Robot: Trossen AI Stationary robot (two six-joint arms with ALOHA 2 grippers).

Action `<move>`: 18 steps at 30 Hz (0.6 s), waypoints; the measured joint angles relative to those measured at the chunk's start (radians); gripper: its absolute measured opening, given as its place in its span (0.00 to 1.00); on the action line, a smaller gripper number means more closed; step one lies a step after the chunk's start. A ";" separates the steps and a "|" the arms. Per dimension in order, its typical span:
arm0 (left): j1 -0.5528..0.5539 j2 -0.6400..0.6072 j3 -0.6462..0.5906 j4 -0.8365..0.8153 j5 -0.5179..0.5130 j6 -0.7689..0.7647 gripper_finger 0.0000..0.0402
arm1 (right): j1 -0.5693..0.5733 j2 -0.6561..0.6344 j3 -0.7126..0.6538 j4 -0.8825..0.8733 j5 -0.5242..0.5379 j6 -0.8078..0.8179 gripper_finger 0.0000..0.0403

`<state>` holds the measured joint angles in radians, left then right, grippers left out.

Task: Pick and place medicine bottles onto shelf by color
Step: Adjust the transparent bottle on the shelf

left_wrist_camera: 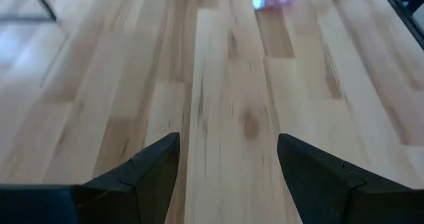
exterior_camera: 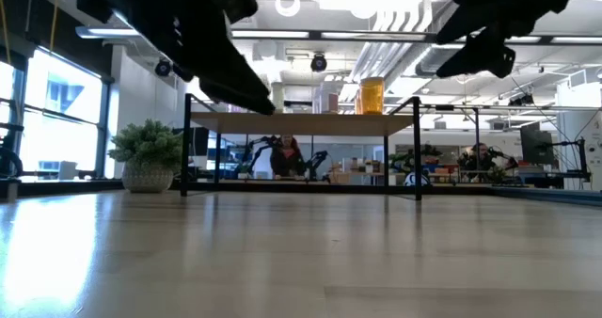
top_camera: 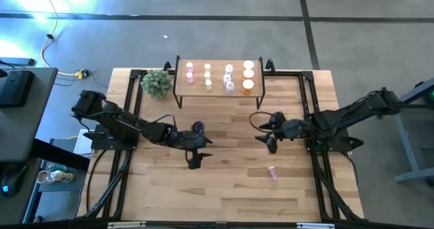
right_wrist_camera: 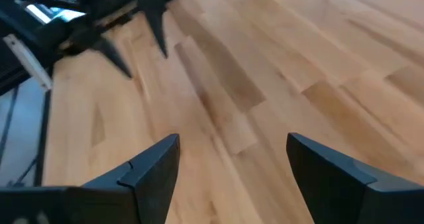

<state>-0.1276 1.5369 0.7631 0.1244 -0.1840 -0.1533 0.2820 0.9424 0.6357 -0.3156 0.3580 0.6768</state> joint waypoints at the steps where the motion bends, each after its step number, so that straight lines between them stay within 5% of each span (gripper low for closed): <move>1: 0.000 -0.018 0.000 -0.031 0.000 -0.023 0.61 | 0.017 0.000 0.000 0.001 0.007 0.008 0.67; 10: -0.023 -0.168 -0.001 -0.188 -0.034 -0.061 0.61 | 0.144 0.000 0.000 0.032 0.071 0.089 0.67; 18: -0.026 -0.317 -0.001 -0.376 -0.059 -0.055 0.61 | 0.134 0.003 0.042 0.231 0.173 -0.153 0.67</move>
<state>-0.1532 1.2201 0.7624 -0.2517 -0.2433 -0.2087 0.4158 0.9453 0.6780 -0.0847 0.5312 0.5234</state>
